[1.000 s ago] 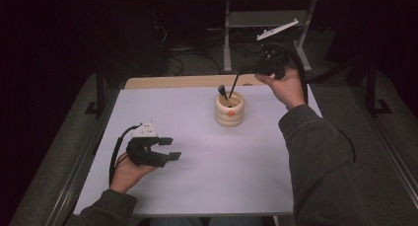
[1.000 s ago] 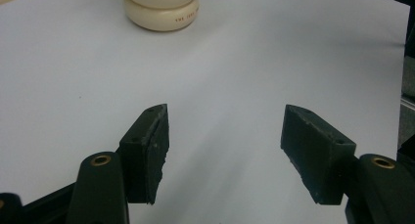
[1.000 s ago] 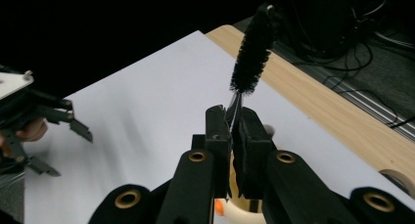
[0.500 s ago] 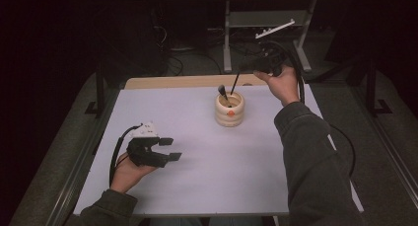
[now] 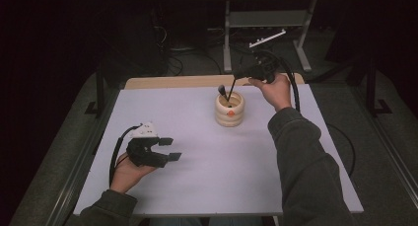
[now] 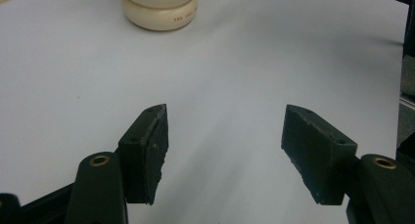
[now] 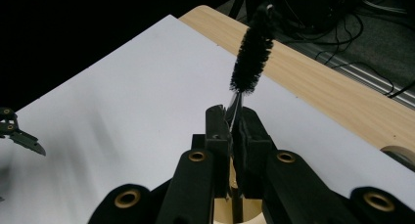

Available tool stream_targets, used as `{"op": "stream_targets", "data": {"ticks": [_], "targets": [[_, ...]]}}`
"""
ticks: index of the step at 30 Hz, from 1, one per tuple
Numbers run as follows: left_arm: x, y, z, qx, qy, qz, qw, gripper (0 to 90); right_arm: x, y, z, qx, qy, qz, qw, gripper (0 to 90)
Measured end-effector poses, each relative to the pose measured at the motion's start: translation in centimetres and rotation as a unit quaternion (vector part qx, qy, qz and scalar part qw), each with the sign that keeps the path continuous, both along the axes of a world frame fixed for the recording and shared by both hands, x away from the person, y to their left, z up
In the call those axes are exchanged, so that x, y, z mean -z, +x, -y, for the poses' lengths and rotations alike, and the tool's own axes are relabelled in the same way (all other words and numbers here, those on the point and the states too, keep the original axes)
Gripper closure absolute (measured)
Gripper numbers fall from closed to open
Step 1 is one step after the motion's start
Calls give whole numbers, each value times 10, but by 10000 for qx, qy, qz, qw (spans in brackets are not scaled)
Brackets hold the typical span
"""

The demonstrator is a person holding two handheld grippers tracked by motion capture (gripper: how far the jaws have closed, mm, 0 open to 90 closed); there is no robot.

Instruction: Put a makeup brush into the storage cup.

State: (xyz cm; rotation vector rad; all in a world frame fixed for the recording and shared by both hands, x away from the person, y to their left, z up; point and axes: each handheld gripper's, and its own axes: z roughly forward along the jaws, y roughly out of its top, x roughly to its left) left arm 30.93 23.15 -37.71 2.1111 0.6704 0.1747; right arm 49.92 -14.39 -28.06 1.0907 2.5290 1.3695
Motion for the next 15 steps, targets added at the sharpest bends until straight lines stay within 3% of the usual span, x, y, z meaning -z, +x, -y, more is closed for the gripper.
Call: {"op": "stream_targets", "data": {"ticks": [15], "targets": [[2,0,1,-21,-3,-33,10000,341,21,-2,-2,65,93,-182,9998,843]]}}
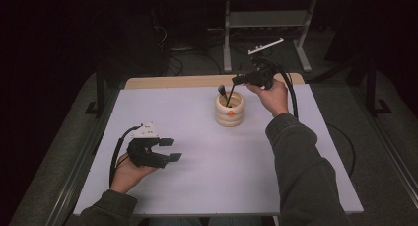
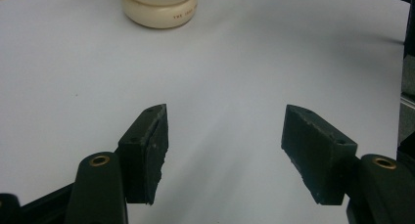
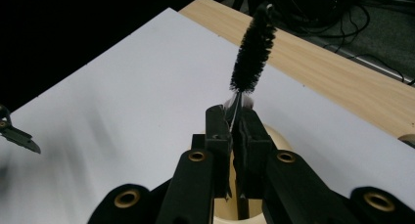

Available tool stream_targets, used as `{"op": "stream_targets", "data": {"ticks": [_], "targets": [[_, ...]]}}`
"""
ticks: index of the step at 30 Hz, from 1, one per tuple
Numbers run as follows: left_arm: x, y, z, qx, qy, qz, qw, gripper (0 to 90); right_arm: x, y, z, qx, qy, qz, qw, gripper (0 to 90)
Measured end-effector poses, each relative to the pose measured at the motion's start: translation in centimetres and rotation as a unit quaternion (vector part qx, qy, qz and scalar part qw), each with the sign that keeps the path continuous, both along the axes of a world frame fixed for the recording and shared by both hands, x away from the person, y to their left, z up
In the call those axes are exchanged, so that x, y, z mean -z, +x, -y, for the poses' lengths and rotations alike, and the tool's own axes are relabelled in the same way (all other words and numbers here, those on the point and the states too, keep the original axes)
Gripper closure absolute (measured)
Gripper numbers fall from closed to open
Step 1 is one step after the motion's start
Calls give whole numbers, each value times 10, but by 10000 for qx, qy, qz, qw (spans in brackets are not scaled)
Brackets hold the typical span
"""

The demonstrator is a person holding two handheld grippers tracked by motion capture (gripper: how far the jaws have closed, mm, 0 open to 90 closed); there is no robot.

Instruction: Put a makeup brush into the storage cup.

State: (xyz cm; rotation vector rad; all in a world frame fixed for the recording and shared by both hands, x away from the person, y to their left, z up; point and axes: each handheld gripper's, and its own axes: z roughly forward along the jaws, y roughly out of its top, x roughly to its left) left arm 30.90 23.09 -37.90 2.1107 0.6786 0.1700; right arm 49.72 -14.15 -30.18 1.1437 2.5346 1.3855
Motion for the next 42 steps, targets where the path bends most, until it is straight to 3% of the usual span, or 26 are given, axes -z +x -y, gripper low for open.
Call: {"op": "stream_targets", "data": {"ticks": [11,31,34,38,42], "targets": [[-1,0,-1,-19,13,9,10000,340,12,0,-1,18,11,-24,10000,842],[-1,0,-4,-68,18,4,10000,333,36,2,-7,-30,-79,-268,9996,827],[-1,0,-3,-87,5,-5,10000,332,39,3,-8,124,-216,-256,9994,645],[0,1,-4,-96,13,-5,10000,330,41,-1,-1,330,-283,-132,9990,557],[0,1,-5,-119,-14,-19,9999,327,41,-6,9,491,-164,-74,9986,500]]}}
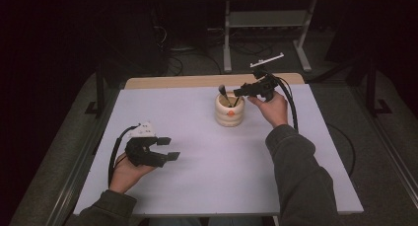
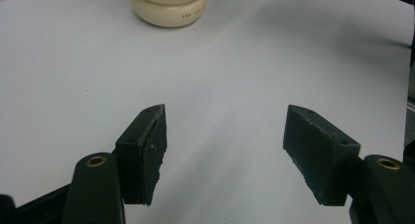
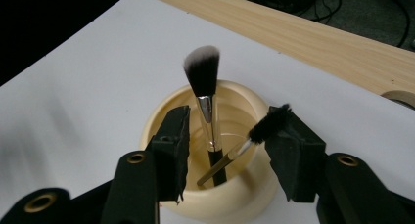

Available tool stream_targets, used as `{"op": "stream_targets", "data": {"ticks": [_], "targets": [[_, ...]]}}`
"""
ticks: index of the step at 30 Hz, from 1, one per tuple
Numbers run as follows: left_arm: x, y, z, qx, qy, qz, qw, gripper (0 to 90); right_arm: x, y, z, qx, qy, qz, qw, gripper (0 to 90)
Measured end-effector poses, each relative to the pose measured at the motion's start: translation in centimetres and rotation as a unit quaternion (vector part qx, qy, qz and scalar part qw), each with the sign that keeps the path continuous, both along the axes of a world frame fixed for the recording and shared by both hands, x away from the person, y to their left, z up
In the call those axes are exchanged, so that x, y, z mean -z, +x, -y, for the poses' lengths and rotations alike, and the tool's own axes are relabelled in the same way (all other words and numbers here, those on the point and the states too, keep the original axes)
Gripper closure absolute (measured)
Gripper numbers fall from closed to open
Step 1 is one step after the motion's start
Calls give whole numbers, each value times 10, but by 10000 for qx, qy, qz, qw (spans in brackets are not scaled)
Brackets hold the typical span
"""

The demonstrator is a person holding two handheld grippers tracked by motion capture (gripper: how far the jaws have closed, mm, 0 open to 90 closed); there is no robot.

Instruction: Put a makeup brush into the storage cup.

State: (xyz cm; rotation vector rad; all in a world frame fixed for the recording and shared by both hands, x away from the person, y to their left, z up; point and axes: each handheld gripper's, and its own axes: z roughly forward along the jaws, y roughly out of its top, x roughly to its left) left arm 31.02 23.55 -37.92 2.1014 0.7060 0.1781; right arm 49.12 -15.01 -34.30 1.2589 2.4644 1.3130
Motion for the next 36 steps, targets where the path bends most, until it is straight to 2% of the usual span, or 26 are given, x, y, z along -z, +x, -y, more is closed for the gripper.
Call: {"op": "stream_targets", "data": {"ticks": [6,11,22,26,29,36], "targets": [[0,0,1,-16,49,11,10000,322,1,-8,14,143,60,84,9998,450],[0,0,0,-26,58,16,10000,318,4,-16,22,164,172,44,9997,442],[1,1,-1,-106,75,3,9999,306,7,-32,31,118,260,176,9994,393],[1,0,-2,-91,154,31,9998,301,8,-39,33,118,265,211,9994,374],[0,-1,-2,-143,77,46,9999,299,10,-43,34,106,275,254,9992,358],[0,0,-2,-152,104,60,9998,293,13,-51,37,97,328,292,9990,339]]}}
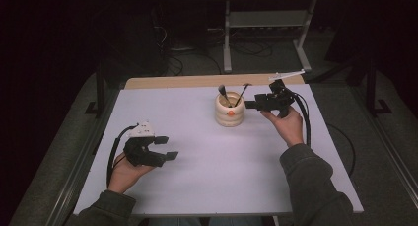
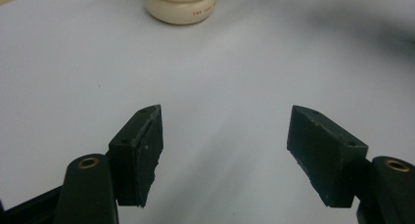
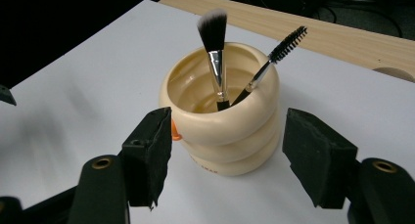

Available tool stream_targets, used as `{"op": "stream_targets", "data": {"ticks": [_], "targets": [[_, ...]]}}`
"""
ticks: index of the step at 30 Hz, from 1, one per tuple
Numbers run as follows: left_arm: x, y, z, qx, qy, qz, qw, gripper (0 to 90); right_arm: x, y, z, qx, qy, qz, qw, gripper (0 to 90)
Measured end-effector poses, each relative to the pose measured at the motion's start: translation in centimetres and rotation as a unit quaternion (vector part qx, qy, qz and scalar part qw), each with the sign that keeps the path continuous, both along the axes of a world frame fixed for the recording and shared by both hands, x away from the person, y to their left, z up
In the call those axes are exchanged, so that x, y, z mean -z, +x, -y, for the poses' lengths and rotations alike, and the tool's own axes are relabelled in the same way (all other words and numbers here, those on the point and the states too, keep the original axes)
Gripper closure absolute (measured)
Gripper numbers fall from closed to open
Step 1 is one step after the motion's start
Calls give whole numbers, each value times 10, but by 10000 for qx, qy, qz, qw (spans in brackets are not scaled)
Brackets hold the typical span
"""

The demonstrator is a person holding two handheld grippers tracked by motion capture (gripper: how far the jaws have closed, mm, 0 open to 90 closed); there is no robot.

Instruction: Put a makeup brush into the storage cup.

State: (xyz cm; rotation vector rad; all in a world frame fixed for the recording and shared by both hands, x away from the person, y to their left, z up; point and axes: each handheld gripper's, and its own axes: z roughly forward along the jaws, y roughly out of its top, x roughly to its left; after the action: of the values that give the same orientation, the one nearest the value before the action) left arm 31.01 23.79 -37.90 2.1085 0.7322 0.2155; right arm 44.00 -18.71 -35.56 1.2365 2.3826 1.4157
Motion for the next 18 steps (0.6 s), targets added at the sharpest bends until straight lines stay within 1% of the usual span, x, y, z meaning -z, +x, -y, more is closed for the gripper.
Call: {"op": "stream_targets", "data": {"ticks": [1,4,9,11,14,18], "targets": [[0,0,0,-12,-13,-23,10000,292,0,-1,0,8,-8,4,10000,339],[0,0,0,-5,-6,22,10000,290,3,-4,2,19,37,-19,10000,329],[0,0,-1,-16,3,41,10000,288,7,-9,4,-9,41,-5,10000,322],[0,-1,-1,-26,-2,37,10000,287,7,-11,5,-13,23,8,10000,317],[0,0,-1,-15,18,52,10000,286,6,-15,6,-11,67,31,10000,312],[0,0,-2,-21,50,51,10000,285,6,-19,6,-46,33,66,10000,307]]}}
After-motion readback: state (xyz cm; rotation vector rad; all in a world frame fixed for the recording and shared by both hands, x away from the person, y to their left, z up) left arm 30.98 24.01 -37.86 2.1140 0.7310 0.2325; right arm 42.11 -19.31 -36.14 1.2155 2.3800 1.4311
